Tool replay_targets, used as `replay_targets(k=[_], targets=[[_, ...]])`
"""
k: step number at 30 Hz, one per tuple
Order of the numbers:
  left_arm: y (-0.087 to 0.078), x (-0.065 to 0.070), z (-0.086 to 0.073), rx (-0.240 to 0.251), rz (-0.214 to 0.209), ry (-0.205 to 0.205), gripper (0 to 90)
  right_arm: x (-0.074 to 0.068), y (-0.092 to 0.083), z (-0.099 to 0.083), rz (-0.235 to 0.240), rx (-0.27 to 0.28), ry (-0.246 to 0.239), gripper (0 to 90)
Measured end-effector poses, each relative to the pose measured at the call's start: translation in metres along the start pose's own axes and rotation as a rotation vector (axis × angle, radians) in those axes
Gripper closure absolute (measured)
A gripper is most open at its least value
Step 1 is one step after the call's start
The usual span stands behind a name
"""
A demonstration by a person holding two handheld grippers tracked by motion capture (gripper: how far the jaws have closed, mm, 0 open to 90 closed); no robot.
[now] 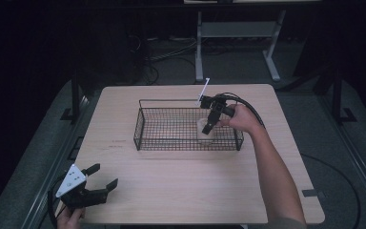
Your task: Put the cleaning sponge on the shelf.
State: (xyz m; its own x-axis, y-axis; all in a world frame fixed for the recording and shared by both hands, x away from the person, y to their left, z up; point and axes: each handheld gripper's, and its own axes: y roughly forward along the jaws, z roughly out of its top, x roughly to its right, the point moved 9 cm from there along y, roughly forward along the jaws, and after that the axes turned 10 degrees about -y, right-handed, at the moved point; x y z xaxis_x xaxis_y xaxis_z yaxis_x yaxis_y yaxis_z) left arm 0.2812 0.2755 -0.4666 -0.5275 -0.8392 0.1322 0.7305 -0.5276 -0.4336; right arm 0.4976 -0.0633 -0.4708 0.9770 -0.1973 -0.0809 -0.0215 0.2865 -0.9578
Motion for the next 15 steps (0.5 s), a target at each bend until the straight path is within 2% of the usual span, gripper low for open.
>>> replay_targets(k=[4,8,9,15], targets=[[0.000,0.000,0.000,0.002,0.000,-0.003,14.0,-0.001,-0.003,0.002,-0.007,0.007,-0.002,18.0],[0.000,0.000,0.000,0.001,0.000,-0.004,14.1,-0.002,-0.007,0.003,-0.016,0.023,-0.001,17.1],[0.000,0.000,0.000,0.001,0.000,-0.003,14.1,-0.003,-0.009,0.002,-0.007,0.021,0.003,16.8],[-0.001,0.000,0.000,0.004,0.000,-0.003,14.1,-0.005,-0.013,0.001,-0.022,0.019,-0.002,16.8]])
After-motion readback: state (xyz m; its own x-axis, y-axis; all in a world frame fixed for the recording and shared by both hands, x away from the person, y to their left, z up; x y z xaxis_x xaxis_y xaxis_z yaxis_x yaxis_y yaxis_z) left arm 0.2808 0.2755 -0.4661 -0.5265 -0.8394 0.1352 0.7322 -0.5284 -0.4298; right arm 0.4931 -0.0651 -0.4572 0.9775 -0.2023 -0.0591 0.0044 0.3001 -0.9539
